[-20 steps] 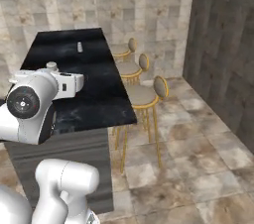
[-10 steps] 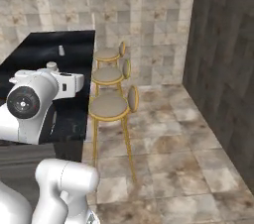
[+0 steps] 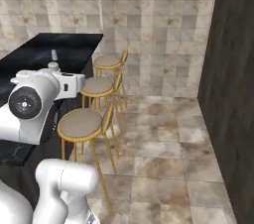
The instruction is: The dining table condiment station is running low on shaker. Refill the condiment station by opening the cabinet and taking the shaker from the cabinet and placing it on the dining table.
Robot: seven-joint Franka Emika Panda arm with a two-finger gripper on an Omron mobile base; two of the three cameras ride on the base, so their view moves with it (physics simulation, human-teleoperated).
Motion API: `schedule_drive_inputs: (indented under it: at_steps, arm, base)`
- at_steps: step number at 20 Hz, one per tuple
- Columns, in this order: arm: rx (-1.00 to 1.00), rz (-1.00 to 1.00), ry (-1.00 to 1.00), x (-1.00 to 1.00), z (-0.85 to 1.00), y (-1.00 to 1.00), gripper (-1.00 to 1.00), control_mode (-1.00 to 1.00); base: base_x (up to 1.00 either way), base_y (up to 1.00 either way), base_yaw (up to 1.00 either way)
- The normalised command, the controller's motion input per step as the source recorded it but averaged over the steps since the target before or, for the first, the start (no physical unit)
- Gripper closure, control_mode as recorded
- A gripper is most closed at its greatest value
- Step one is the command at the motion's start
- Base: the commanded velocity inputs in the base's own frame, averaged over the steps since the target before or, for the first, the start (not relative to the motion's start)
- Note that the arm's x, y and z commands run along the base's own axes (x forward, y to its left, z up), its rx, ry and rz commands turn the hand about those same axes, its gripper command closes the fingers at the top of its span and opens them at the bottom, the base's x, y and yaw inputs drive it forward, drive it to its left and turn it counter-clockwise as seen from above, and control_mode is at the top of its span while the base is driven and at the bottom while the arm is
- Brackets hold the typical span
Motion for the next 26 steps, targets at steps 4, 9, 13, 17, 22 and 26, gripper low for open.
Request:
schedule_drive_inputs:
  at_steps: [4, 9, 13, 17, 22, 26]
  arm:
    - [0.0, 0.0, 0.0, 0.0, 0.0, 0.0, 1.0, 1.0]
    - [0.0, 0.0, 0.0, 0.0, 0.0, 0.0, 1.0, 1.0]
    - [0.0, 0.0, 0.0, 0.0, 0.0, 0.0, 1.0, 1.0]
    - [0.0, 0.0, 0.0, 0.0, 0.0, 0.0, 1.0, 1.0]
    - [0.0, 0.0, 0.0, 0.0, 0.0, 0.0, 1.0, 1.0]
    - [0.0, 0.0, 0.0, 0.0, 0.0, 0.0, 1.0, 1.0]
  base:
    - [0.84, -0.76, 0.47]
    - [0.79, -0.81, 0.45]
    - [0.75, -0.83, 0.44]
    - [0.68, -0.84, 0.43]
    - [0.68, -0.84, 0.43]
    - [0.6, -0.92, 0.42]
